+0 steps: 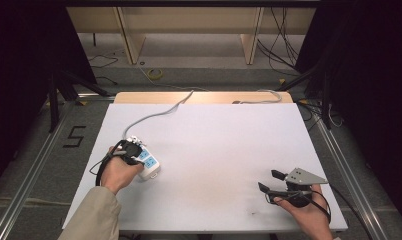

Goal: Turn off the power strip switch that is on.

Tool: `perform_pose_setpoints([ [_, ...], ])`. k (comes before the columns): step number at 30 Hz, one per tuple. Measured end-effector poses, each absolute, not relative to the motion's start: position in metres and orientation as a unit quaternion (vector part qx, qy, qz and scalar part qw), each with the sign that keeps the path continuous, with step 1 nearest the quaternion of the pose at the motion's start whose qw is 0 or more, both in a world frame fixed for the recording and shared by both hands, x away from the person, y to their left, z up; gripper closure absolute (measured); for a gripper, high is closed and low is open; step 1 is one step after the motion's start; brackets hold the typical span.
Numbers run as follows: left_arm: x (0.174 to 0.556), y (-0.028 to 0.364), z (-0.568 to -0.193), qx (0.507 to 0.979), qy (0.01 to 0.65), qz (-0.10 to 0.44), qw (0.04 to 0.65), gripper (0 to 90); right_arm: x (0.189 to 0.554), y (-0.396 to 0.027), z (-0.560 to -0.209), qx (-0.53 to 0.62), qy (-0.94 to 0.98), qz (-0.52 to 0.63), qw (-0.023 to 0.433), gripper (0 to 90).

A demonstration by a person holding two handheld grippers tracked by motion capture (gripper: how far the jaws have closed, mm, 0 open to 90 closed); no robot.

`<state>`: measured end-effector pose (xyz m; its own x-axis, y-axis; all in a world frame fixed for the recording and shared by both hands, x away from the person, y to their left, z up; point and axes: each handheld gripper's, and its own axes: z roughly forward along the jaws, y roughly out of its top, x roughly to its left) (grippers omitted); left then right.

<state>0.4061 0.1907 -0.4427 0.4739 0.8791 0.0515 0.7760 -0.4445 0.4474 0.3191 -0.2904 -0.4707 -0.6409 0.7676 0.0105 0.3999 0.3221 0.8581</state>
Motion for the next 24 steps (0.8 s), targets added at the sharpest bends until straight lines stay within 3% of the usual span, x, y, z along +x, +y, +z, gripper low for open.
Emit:
perform_pose_setpoints([
  [24, 0.4036, 0.193, -0.4436, 0.844, 0.478, 0.148, 0.193, 89.8, 0.3188, -0.2906, -0.4705, 0.372, 0.786, 0.45, 0.204, 32.6],
])
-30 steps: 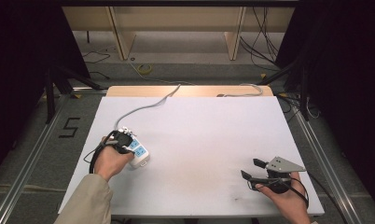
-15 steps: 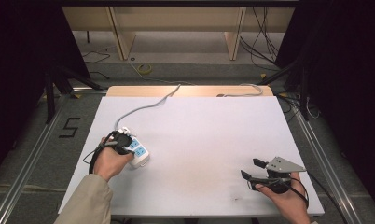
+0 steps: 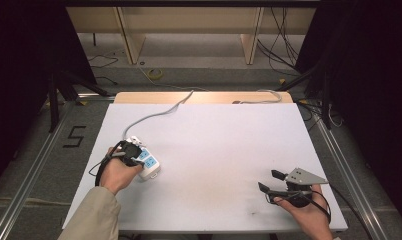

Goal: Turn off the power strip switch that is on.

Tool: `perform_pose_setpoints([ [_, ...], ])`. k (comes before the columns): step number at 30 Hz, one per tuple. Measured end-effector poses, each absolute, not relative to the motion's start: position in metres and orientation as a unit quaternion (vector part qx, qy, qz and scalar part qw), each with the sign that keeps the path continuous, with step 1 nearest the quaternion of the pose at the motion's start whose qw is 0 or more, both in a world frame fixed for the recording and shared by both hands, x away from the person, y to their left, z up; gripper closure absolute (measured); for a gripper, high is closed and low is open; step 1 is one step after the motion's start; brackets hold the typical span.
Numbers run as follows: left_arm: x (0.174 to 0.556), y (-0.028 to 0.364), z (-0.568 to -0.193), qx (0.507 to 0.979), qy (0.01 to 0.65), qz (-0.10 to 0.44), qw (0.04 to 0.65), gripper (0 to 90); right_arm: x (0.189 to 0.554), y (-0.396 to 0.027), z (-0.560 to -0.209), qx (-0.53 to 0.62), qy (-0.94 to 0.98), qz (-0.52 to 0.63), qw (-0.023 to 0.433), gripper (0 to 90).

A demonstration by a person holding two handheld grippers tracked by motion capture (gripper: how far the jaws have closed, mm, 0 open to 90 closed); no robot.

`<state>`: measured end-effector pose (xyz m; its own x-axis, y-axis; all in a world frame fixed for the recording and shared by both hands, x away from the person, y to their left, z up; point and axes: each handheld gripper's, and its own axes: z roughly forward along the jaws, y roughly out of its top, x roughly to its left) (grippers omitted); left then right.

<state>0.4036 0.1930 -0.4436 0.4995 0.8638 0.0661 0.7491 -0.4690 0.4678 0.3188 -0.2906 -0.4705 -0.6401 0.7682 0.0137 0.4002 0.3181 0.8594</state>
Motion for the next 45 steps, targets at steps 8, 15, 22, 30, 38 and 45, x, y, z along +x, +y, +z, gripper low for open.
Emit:
perform_pose_setpoints([
  [8, 0.402, 0.193, -0.442, 0.842, 0.475, 0.159, 0.202, 89.8, 0.319, -0.291, -0.47, 0.371, 0.786, 0.45, 0.205, 32.6],
  [15, 0.401, 0.195, -0.442, 0.841, 0.475, 0.161, 0.202, 89.8, 0.319, -0.291, -0.47, 0.371, 0.786, 0.45, 0.206, 32.6],
  [22, 0.4, 0.194, -0.439, 0.84, 0.464, 0.168, 0.224, 89.5, 0.319, -0.291, -0.47, 0.371, 0.785, 0.451, 0.206, 32.5],
  [30, 0.394, 0.185, -0.434, 0.838, 0.443, 0.182, 0.262, 85.1, 0.318, -0.29, -0.47, 0.371, 0.786, 0.45, 0.206, 32.5],
  [38, 0.387, 0.178, -0.434, 0.83, 0.426, 0.179, 0.314, 74.8, 0.318, -0.29, -0.47, 0.37, 0.786, 0.451, 0.205, 32.6],
  [45, 0.382, 0.175, -0.434, 0.824, 0.408, 0.155, 0.36, 64.1, 0.318, -0.29, -0.47, 0.369, 0.786, 0.452, 0.204, 32.6],
])
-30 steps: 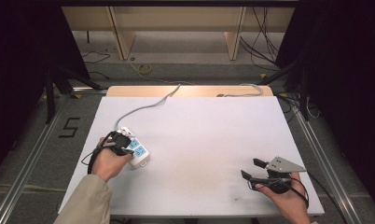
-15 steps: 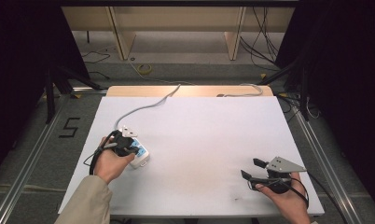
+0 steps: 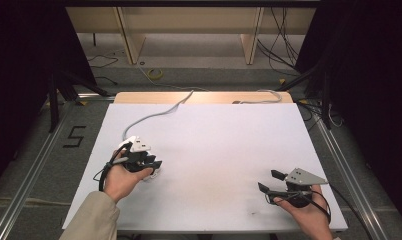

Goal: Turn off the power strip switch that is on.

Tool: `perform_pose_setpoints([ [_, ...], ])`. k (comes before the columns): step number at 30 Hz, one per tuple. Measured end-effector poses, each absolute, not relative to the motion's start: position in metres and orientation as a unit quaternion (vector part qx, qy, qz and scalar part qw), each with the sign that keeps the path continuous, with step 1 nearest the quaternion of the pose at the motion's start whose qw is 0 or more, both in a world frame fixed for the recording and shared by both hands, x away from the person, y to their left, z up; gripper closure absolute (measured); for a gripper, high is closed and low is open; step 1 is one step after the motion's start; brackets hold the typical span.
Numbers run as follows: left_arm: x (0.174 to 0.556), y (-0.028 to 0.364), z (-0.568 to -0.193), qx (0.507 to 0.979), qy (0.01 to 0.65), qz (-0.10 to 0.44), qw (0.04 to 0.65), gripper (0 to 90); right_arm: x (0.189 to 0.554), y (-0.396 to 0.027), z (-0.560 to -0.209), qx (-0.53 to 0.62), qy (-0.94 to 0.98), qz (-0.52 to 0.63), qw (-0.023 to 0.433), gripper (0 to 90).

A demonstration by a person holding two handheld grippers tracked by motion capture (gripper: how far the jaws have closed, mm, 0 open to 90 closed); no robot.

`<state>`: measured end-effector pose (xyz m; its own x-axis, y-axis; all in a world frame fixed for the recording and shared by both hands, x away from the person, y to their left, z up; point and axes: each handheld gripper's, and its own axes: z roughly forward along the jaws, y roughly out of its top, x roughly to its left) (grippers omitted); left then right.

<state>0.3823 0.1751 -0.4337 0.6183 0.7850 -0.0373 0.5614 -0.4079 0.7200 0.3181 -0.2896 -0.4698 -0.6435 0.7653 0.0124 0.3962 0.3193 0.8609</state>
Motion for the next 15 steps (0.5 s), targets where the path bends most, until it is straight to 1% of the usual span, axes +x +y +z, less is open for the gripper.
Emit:
perform_pose_setpoints([
  [8, 0.3772, 0.1738, -0.4334, 0.816, 0.403, 0.156, 0.384, 55.0, 0.3176, -0.2895, -0.4694, 0.369, 0.786, 0.452, 0.205, 32.6],
  [12, 0.3749, 0.1731, -0.4326, 0.808, 0.41, 0.163, 0.39, 46.4, 0.3174, -0.2891, -0.4694, 0.368, 0.786, 0.452, 0.204, 32.6],
  [15, 0.3731, 0.1732, -0.4319, 0.804, 0.406, 0.171, 0.399, 43.8, 0.3174, -0.2888, -0.4695, 0.366, 0.787, 0.452, 0.205, 32.6],
])
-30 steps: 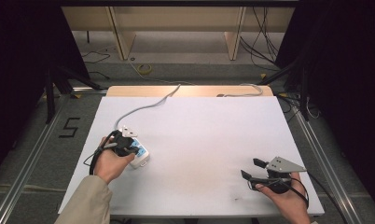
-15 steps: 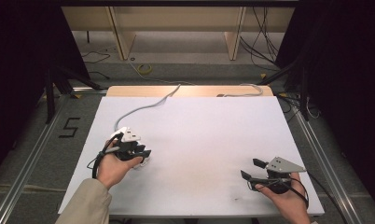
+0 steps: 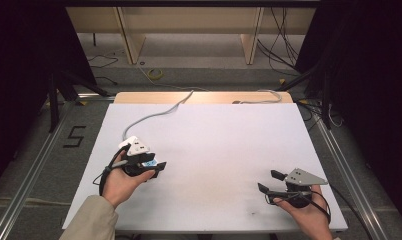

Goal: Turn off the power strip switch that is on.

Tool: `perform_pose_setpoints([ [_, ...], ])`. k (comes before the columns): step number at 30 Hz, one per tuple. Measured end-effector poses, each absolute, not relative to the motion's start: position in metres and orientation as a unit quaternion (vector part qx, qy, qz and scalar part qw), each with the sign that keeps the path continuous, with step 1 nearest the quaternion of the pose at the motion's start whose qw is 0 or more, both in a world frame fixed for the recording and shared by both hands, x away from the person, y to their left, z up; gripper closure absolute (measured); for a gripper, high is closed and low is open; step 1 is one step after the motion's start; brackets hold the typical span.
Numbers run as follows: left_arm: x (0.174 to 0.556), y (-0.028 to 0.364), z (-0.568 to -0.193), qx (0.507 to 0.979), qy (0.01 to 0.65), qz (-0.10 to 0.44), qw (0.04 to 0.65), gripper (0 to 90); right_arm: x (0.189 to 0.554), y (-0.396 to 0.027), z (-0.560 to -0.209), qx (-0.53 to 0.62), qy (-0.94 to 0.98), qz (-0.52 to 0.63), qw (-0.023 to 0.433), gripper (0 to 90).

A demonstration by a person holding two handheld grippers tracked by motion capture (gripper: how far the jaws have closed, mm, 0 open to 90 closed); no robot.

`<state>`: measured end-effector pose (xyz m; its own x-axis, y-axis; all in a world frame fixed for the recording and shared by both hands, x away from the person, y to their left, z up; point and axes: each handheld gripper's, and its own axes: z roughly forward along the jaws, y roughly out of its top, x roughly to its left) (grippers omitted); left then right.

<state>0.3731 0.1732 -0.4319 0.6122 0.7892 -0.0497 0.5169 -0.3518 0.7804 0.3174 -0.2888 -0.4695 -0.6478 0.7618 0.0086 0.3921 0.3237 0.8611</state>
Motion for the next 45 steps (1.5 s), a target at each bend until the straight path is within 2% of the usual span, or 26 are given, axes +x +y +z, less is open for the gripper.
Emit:
perform_pose_setpoints([
  [8, 0.366, 0.172, -0.43, 0.785, 0.384, 0.208, 0.44, 36.6, 0.316, -0.286, -0.469, 0.362, 0.79, 0.454, 0.198, 32.9],
  [17, 0.355, 0.169, -0.437, 0.791, 0.365, 0.205, 0.446, 30.0, 0.312, -0.283, -0.469, 0.351, 0.793, 0.458, 0.193, 32.9],
  [45, 0.321, 0.2, -0.468, 0.811, 0.371, 0.211, 0.4, 27.2, 0.303, -0.276, -0.469, 0.331, 0.806, 0.457, 0.18, 32.7],
])
